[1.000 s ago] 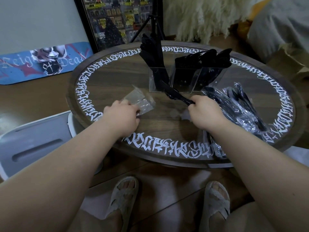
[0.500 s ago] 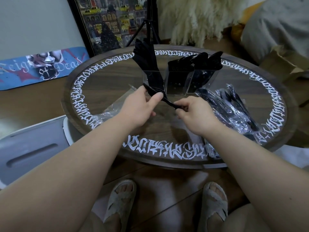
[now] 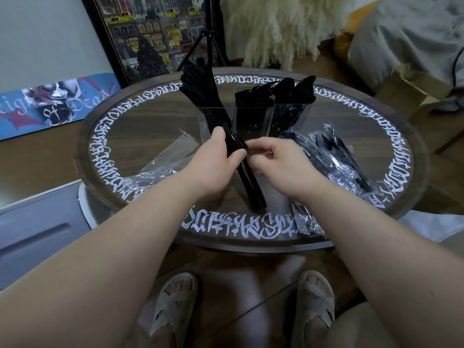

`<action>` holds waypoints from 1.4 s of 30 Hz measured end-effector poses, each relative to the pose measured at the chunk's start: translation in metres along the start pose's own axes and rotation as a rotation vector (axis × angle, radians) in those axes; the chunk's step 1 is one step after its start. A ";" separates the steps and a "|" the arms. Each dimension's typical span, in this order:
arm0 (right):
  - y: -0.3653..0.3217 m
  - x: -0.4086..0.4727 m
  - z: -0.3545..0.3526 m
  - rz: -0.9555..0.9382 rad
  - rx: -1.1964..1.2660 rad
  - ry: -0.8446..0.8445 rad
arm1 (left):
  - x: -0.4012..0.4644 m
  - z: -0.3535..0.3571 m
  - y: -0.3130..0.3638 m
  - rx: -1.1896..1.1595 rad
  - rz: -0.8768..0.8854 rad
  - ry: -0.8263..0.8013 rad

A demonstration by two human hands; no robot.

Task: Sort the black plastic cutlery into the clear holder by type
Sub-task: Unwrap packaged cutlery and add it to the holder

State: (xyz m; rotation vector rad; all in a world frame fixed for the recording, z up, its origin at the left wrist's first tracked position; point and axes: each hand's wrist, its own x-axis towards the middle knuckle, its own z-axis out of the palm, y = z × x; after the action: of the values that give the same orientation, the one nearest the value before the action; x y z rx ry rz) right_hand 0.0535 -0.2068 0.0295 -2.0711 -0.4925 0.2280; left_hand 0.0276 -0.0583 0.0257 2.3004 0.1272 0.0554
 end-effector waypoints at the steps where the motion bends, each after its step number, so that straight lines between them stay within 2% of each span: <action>1: 0.000 0.002 0.000 0.015 0.062 0.022 | -0.001 0.002 0.001 0.044 0.022 -0.006; 6: 0.002 0.006 0.001 -0.037 0.037 0.109 | -0.002 0.005 0.007 0.145 0.099 -0.022; 12: 0.004 0.008 -0.006 -0.021 0.040 0.129 | -0.004 0.004 0.009 0.134 0.161 -0.024; 20: 0.006 0.006 -0.012 -0.047 0.027 0.157 | -0.009 0.001 0.002 -0.107 0.204 -0.025; 25: 0.003 0.001 -0.010 -0.094 -0.039 0.224 | -0.019 -0.006 0.009 -0.149 0.173 0.145; 28: -0.001 -0.004 -0.014 -0.101 -0.016 0.342 | -0.024 -0.015 0.017 -0.156 0.151 0.240; 34: -0.028 -0.008 -0.034 -0.168 0.072 0.576 | -0.027 -0.049 0.040 0.065 0.249 0.433; 39: -0.052 -0.004 -0.057 -0.197 0.036 0.623 | -0.009 -0.095 0.066 0.225 0.364 0.605; 42: -0.062 0.003 -0.068 -0.219 -0.002 0.623 | 0.007 -0.114 0.073 0.282 0.387 0.633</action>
State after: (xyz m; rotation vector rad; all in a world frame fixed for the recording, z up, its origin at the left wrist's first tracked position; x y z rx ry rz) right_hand 0.0640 -0.2299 0.1181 -1.9384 -0.3247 -0.5338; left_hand 0.0306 -0.0220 0.1558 2.4750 0.0081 1.0208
